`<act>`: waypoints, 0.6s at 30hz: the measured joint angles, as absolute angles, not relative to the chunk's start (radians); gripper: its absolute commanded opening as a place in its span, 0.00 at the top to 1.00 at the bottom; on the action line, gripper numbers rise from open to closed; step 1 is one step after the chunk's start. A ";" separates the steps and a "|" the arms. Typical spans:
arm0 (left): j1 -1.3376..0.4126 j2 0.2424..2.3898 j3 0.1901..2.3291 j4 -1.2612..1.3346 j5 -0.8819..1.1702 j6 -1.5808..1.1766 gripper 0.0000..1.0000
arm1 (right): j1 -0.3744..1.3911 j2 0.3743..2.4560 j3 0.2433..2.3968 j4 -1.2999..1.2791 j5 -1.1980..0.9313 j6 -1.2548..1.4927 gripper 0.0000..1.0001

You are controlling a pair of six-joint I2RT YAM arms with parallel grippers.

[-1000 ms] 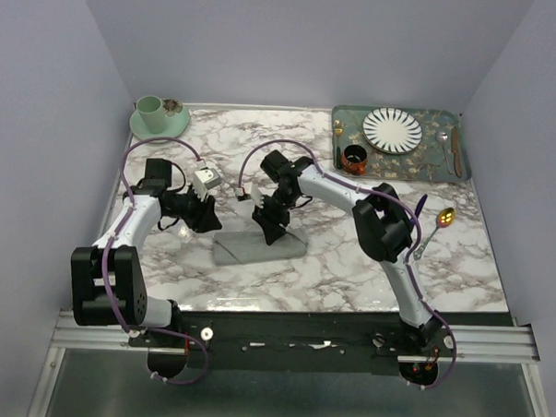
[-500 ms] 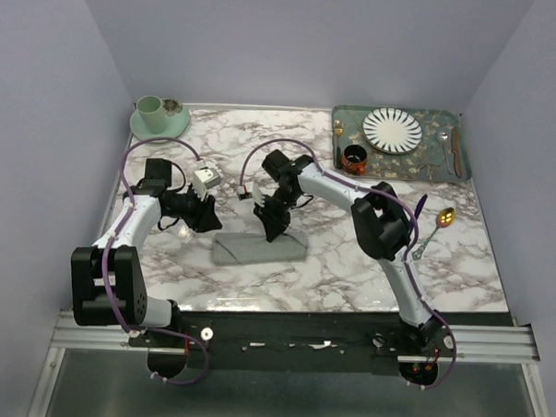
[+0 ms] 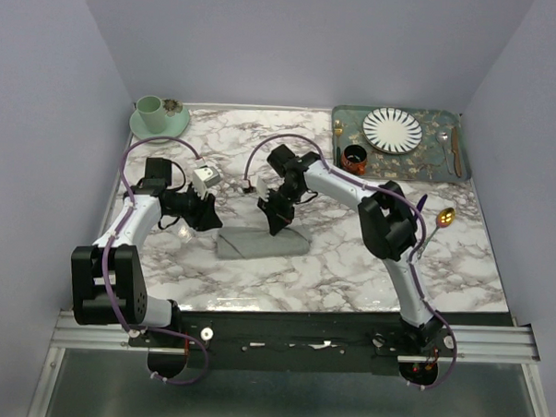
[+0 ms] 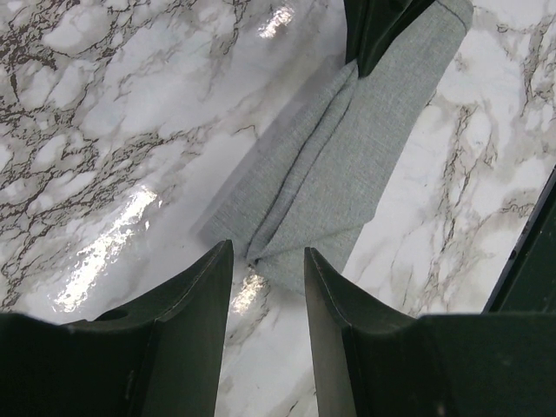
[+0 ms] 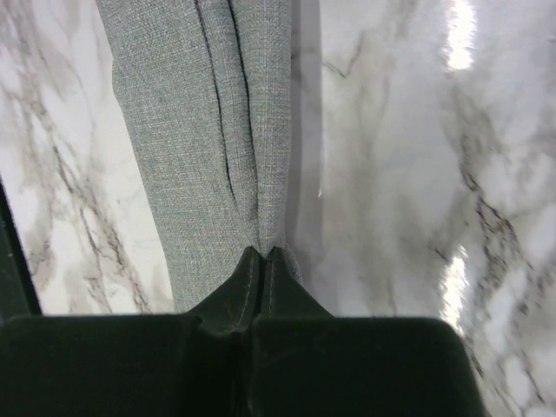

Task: Fold the napkin into a case and place the utensils inside
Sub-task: Pick up the smaller rectangle-folded napkin from the center of the board, then turn over the smaller rectangle-folded napkin at the center of the board.

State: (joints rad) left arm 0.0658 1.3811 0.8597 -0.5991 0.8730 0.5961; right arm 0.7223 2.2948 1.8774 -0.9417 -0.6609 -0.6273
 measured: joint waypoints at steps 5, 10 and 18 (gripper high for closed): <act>0.066 1.390 0.862 -0.591 0.872 0.593 0.51 | 0.713 2.151 1.743 -0.788 -0.527 -0.600 0.99; 0.066 1.405 0.881 -0.588 0.864 0.593 0.51 | 0.711 2.028 1.637 -0.572 -0.361 -0.590 0.99; 0.069 1.424 0.900 -0.581 0.850 0.594 0.51 | 0.709 1.974 1.497 -0.217 -0.125 -0.606 0.99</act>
State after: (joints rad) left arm 0.0689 1.4239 0.8997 -0.5812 0.8497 0.5938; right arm 0.7086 1.9739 1.4975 -0.2169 -0.1249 -0.6060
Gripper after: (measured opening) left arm 0.488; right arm 0.017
